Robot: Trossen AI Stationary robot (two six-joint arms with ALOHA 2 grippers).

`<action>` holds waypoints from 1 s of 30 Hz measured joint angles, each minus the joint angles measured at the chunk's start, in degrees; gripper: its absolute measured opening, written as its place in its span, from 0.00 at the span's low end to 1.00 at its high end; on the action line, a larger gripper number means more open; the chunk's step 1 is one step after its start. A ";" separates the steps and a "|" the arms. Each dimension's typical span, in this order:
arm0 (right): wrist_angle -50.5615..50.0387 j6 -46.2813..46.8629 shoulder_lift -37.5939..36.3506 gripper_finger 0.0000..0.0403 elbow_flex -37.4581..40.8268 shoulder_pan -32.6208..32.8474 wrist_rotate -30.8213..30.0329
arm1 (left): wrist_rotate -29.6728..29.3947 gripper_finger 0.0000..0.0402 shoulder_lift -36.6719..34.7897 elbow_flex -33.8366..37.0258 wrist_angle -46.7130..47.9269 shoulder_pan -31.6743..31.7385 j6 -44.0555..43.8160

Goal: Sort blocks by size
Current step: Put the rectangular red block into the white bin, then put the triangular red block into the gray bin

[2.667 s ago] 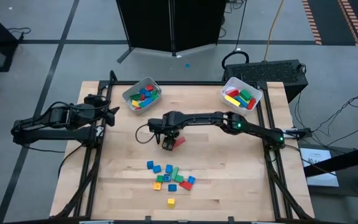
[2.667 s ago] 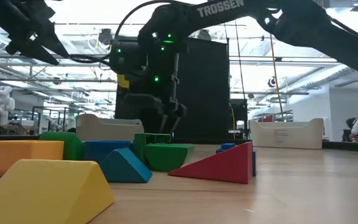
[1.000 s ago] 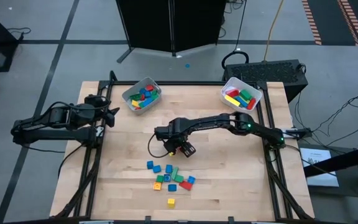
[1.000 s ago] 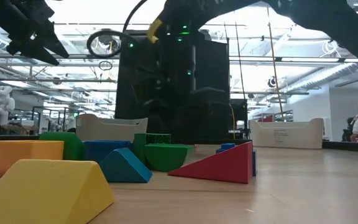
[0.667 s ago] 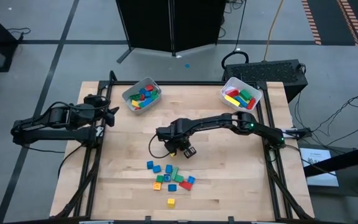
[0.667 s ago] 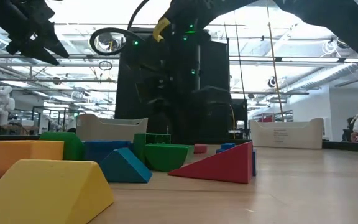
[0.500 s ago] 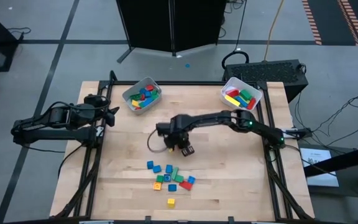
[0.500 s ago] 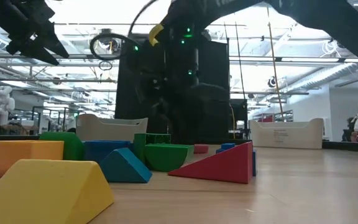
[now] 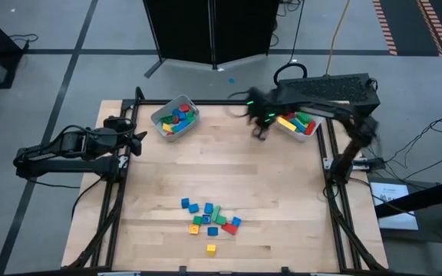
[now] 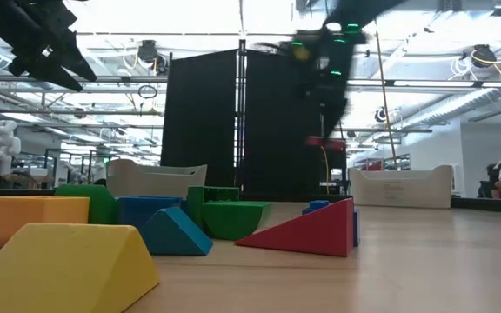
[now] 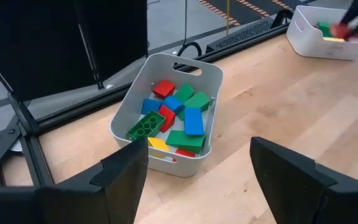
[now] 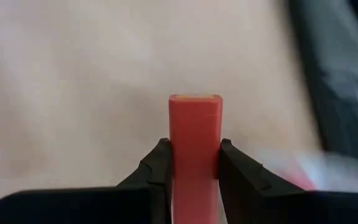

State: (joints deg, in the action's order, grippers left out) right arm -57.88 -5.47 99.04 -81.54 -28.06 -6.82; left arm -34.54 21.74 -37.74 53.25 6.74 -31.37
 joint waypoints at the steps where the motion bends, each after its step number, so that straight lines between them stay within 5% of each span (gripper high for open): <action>1: 1.03 2.27 -2.65 0.18 3.87 -1.75 -2.73 | -0.03 0.70 0.00 0.00 -0.01 0.00 0.00; 4: 4.22 8.70 -7.99 0.18 13.03 -6.00 -8.58 | -0.09 0.70 0.00 0.00 -0.02 -0.01 0.00; 10: 4.62 17.41 -10.15 0.18 19.20 -14.65 -11.80 | -0.33 0.70 0.00 0.00 -0.04 0.00 -0.22; 14: 5.38 18.58 -8.76 0.19 19.19 -17.98 -8.60 | -2.04 0.70 0.00 0.00 -0.04 0.00 -1.25; 16: 5.42 18.45 -8.47 0.27 19.20 -18.65 -7.44 | -2.14 0.70 0.00 0.00 -0.07 0.00 -1.25; 23: 1.60 20.50 -9.36 0.67 14.84 -17.62 -6.58 | -2.14 0.70 0.00 0.00 -0.04 0.00 -1.27; 30: 5.44 21.41 -14.86 0.65 6.37 -4.17 5.24 | -2.14 0.70 0.00 0.00 -0.04 -0.02 -1.27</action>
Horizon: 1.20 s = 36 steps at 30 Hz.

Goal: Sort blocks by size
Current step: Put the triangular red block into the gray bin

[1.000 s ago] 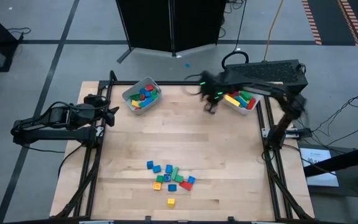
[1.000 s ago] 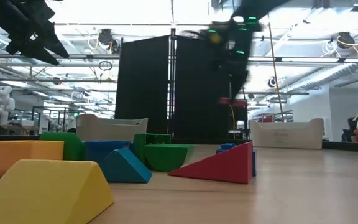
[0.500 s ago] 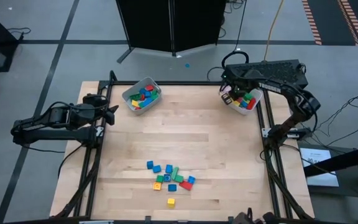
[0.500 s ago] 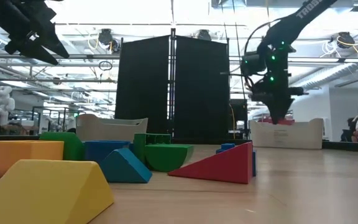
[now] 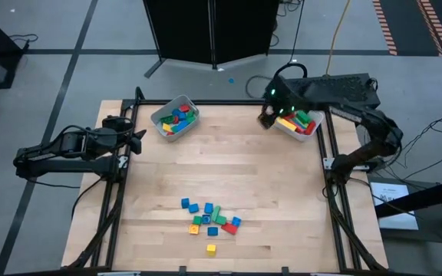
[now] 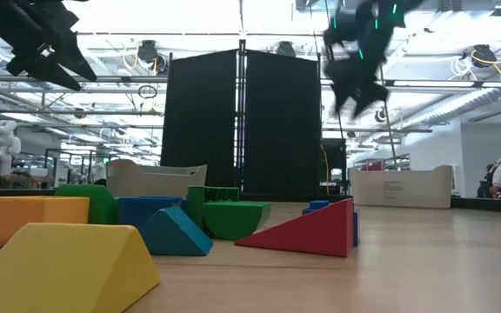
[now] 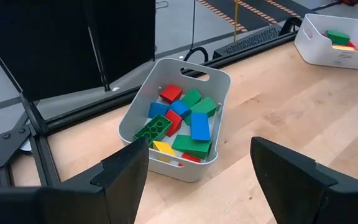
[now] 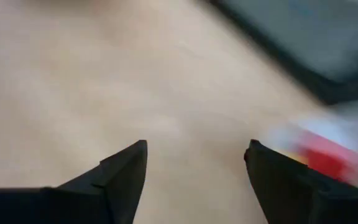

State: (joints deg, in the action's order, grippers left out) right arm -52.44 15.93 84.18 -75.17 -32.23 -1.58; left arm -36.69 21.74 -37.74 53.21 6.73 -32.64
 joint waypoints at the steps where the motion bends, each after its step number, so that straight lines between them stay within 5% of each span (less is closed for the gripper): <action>1: 1.55 0.15 -0.63 0.63 -0.28 3.78 2.30 | 0.00 0.70 0.00 0.00 0.00 0.02 0.00; 4: 2.54 2.57 -0.64 0.59 -0.12 16.51 4.58 | 0.00 0.70 0.00 0.00 0.00 0.02 -0.01; 9: 2.98 14.28 4.59 0.54 -0.02 37.23 -3.44 | 0.15 0.70 0.00 0.00 0.02 0.00 0.00; 15: 14.09 29.68 14.39 0.53 -0.03 51.98 -6.04 | 0.73 0.70 0.00 0.00 0.02 0.02 0.00; 22: 25.41 36.62 26.29 0.53 -1.81 58.21 -4.45 | 0.90 0.70 0.00 0.00 0.02 0.01 0.19; 36: 13.12 29.04 39.88 0.53 -18.15 61.60 -14.89 | 2.42 0.70 0.00 0.00 0.08 0.02 0.39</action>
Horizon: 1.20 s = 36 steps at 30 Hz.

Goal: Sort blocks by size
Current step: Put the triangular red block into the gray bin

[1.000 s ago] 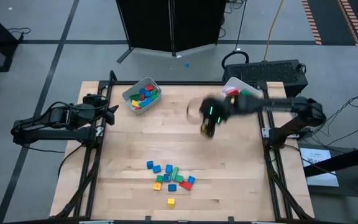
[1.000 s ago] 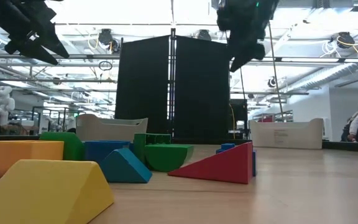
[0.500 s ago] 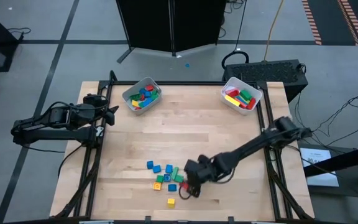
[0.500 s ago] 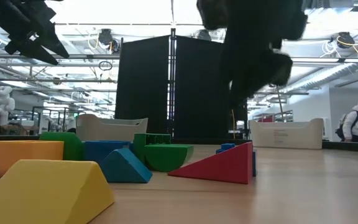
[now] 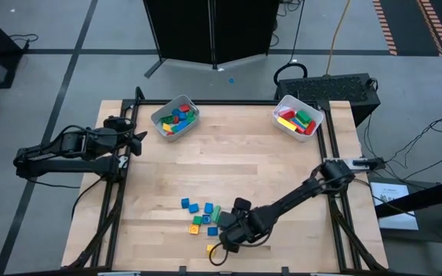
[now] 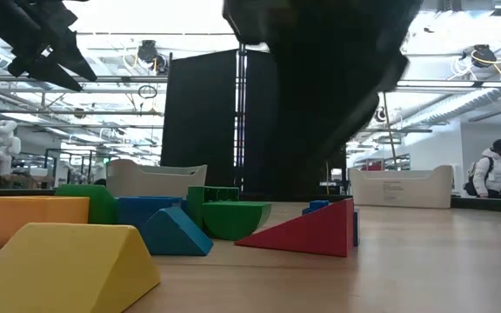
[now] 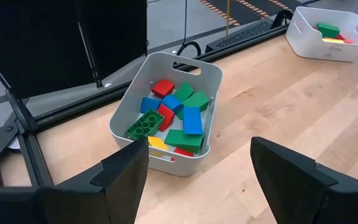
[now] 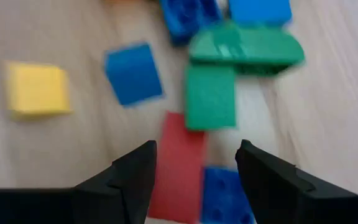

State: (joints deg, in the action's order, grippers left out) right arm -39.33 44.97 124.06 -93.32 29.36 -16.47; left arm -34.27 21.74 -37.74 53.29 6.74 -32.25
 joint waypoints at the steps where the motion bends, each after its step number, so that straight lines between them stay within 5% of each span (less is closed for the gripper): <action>1: -0.94 0.17 0.37 0.53 0.02 0.00 0.15 | 0.00 0.70 0.00 0.00 -0.01 -0.02 0.00; 36: -14.55 2.25 0.59 0.49 0.11 0.74 2.01 | 0.03 0.70 0.00 0.00 0.05 0.00 0.10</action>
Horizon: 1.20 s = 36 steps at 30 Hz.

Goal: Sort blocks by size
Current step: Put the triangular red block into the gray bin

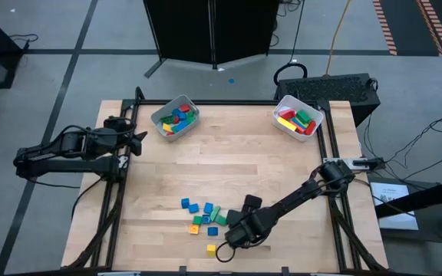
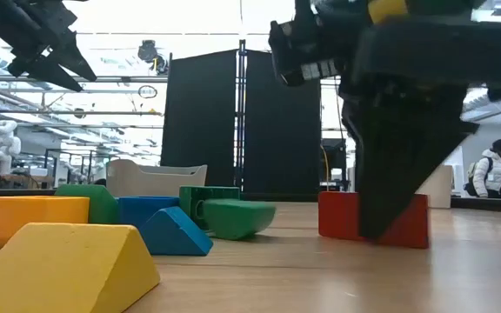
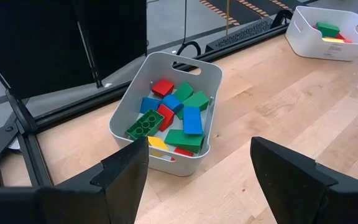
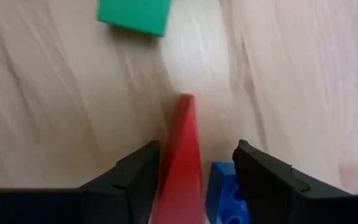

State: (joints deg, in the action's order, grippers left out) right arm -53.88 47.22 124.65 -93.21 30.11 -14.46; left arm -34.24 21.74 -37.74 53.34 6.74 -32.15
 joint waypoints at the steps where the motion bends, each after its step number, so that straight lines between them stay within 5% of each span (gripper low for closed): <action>1: -0.18 0.00 0.19 0.47 0.11 0.00 0.57 | 0.00 0.70 0.00 0.00 -0.02 -0.01 0.00; 9: 0.20 -2.74 0.89 0.16 0.08 0.04 2.61 | -0.02 0.70 0.00 0.00 -0.02 0.00 0.00; 19: -0.18 -3.40 -1.73 0.16 0.19 -1.75 2.27 | -0.04 0.70 0.00 0.00 -0.03 -0.02 -0.02; 26: 0.64 -8.64 -8.94 0.16 0.11 -8.90 -3.67 | -0.09 0.70 0.00 0.00 -0.04 0.00 -0.06; 30: 9.03 -17.51 -10.19 0.16 0.11 -15.75 -3.60 | -0.10 0.70 0.00 0.00 -0.03 -0.02 -0.08; 36: 37.35 -27.30 -8.67 0.16 0.11 -27.93 1.34 | -0.30 0.70 0.00 0.00 -0.02 -0.01 -0.11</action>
State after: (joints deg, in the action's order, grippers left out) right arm -16.53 19.93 115.98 -93.10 2.18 -13.12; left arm -34.54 21.74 -37.74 53.32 6.73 -32.26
